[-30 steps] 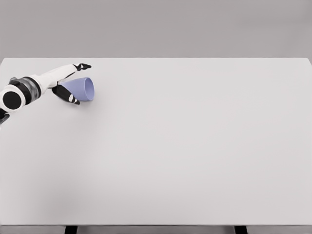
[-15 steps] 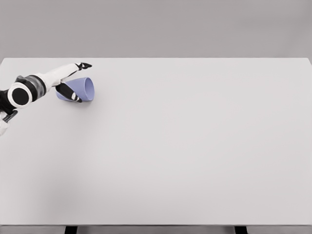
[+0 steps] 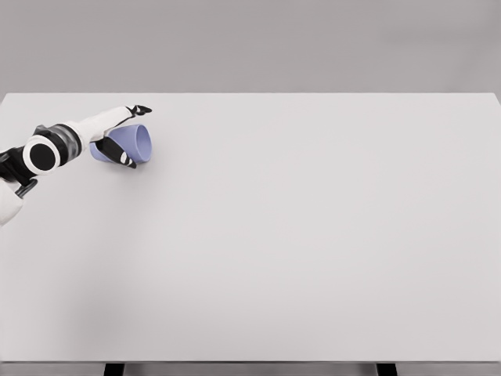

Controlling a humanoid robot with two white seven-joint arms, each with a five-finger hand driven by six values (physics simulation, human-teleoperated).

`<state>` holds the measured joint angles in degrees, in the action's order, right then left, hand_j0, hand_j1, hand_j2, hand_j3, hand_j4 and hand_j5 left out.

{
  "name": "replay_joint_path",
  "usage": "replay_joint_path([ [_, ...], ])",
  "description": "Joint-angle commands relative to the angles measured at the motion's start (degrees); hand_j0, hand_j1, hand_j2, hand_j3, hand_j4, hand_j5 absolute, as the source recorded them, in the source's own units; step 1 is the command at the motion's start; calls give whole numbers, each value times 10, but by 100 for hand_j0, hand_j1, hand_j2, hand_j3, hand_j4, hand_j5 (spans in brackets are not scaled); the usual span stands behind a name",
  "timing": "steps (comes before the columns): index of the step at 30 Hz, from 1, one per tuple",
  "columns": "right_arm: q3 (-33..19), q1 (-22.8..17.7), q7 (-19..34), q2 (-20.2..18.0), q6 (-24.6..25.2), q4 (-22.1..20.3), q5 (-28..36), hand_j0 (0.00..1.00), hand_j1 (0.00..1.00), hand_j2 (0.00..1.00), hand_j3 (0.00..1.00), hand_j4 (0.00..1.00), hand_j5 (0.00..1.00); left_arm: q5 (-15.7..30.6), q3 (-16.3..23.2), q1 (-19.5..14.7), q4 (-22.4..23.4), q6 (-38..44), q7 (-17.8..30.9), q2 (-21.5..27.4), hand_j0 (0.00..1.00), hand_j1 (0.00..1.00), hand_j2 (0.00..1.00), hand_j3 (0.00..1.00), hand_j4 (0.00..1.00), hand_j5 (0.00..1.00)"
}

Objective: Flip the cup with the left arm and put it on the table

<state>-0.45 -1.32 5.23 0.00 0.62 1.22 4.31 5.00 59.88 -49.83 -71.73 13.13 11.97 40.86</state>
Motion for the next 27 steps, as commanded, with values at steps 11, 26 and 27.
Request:
replay_joint_path([
  [11,0,0,0,0,0,0,0,100,100,100,100,100,100,-1,1,6,9,4,-1,0,100,100,100,100,100,100],
  [26,0,0,0,0,0,0,0,100,100,100,100,100,100,-12,1,8,28,7,-3,-26,91,91,91,91,91,91],
  [27,0,0,0,0,0,0,0,100,100,100,100,100,100,-12,1,8,28,6,-3,-26,89,89,89,89,89,89],
])
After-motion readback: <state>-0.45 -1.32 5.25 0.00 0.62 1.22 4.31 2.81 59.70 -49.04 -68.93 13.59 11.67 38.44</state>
